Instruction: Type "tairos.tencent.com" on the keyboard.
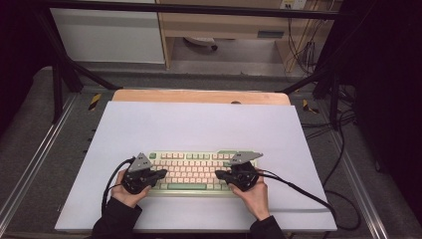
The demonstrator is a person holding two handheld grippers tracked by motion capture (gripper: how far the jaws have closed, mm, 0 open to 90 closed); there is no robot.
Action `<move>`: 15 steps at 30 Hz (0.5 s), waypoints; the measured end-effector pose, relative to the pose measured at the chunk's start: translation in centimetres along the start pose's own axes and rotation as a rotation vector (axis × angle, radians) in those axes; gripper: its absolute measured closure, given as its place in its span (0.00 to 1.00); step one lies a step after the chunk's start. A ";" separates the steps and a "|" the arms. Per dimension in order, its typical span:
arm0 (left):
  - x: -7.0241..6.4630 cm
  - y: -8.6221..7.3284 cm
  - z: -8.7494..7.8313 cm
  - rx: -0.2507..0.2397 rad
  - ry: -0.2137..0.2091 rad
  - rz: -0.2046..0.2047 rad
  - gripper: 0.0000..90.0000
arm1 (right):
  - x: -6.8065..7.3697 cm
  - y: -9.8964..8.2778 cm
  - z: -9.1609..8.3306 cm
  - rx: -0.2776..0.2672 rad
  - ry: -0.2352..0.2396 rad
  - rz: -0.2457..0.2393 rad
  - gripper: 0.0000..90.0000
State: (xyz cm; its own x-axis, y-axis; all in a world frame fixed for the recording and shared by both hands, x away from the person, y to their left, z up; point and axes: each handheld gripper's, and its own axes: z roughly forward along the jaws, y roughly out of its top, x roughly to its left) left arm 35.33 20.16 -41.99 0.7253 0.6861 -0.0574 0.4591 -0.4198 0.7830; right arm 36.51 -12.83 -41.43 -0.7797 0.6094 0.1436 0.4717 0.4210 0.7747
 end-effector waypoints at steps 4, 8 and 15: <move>-0.4 0.1 0.4 0.008 -0.006 0.009 1.00 | 0.0 0.0 0.0 0.002 0.001 -0.001 1.00; -0.9 0.3 0.8 0.013 -0.015 0.021 1.00 | 0.0 0.0 0.0 0.004 0.003 0.002 1.00; -1.6 0.4 1.5 0.023 -0.030 0.035 1.00 | 0.0 0.0 0.1 0.006 0.004 0.002 1.00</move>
State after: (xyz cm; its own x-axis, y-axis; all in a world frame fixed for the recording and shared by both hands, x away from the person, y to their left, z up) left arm 35.14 17.99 -42.48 0.7561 0.6526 -0.0486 0.4442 -0.4573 0.7704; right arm 36.55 -12.82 -41.52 -0.7804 0.6077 0.1472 0.4755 0.4238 0.7709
